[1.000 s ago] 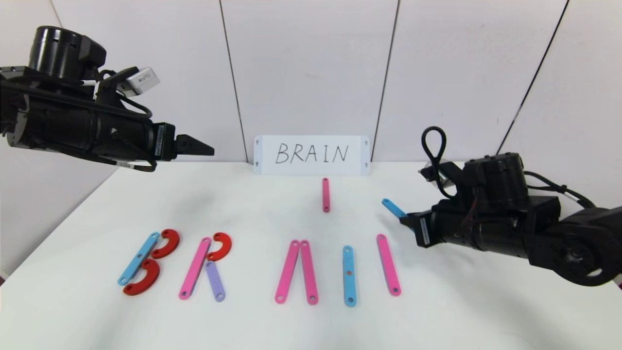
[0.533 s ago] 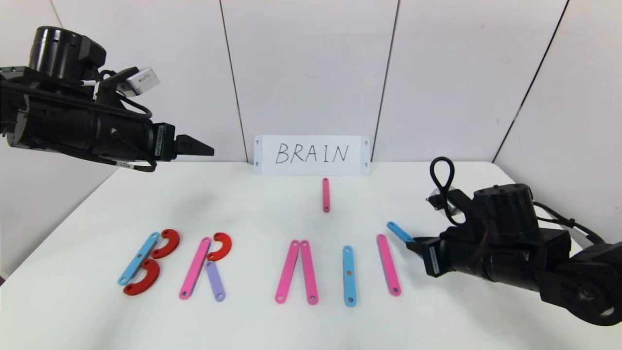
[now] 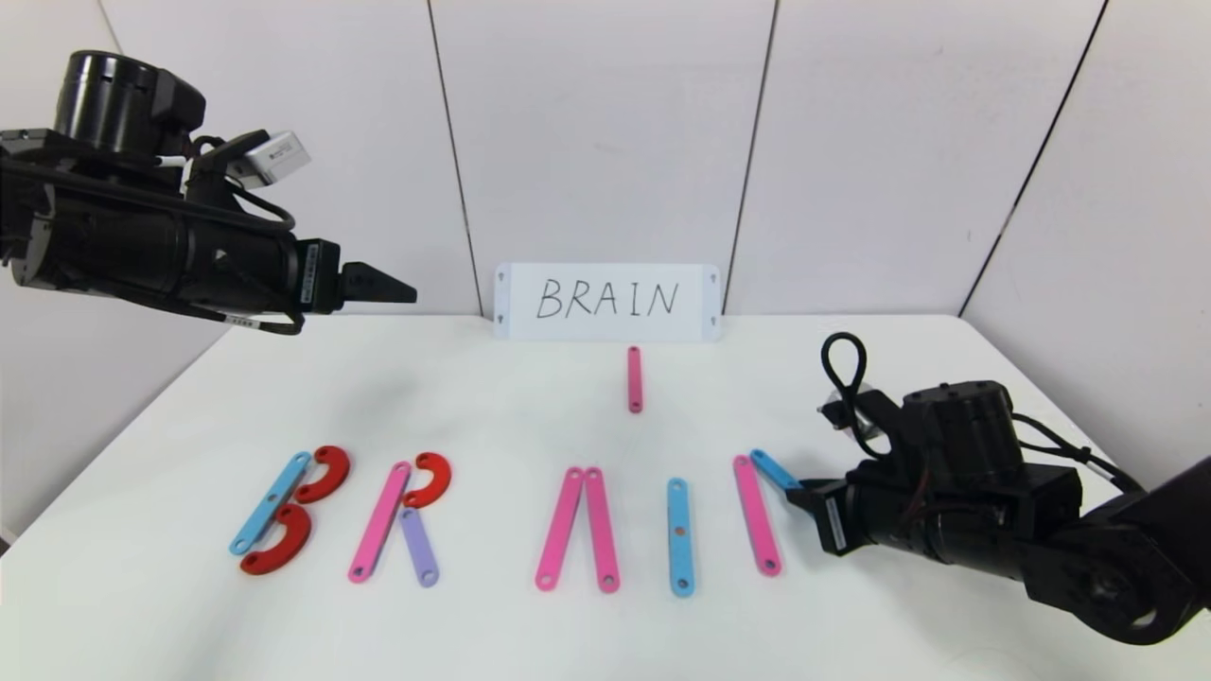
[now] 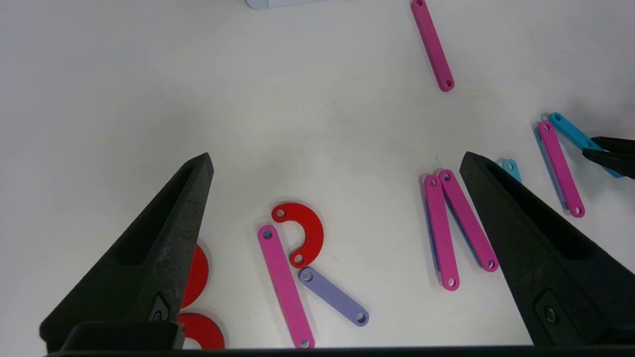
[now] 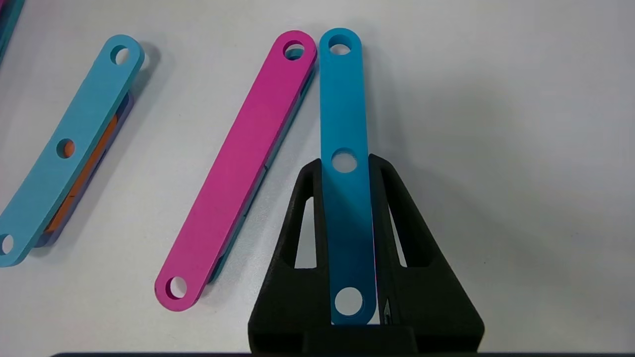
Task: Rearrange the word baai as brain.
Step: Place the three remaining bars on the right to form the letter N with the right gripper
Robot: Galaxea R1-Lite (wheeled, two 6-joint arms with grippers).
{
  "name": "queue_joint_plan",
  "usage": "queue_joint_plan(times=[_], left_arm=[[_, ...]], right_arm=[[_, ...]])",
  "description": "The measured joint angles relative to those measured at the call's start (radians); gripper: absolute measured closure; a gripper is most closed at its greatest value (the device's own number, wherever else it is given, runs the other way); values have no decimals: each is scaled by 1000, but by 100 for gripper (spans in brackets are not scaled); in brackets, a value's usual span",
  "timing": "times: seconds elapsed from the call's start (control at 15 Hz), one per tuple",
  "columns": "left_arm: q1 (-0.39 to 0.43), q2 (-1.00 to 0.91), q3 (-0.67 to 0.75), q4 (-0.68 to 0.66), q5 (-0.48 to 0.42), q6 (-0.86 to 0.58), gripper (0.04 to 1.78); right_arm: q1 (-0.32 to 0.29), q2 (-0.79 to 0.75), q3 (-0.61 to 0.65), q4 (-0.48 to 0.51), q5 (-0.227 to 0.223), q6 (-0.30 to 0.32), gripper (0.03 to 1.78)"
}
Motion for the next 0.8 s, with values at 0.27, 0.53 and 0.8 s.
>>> queue_joint_plan(times=[0.27, 0.53, 0.8], left_arm=[[-1, 0, 0, 1, 0, 0, 8], [-1, 0, 1, 3, -1, 0, 8], [-2, 0, 2, 3, -5, 0, 8]], right_arm=[[-2, 10, 11, -5, 2, -18, 154], [-20, 8, 14, -5, 21, -50, 154], [-37, 4, 36, -10, 68, -73, 154]])
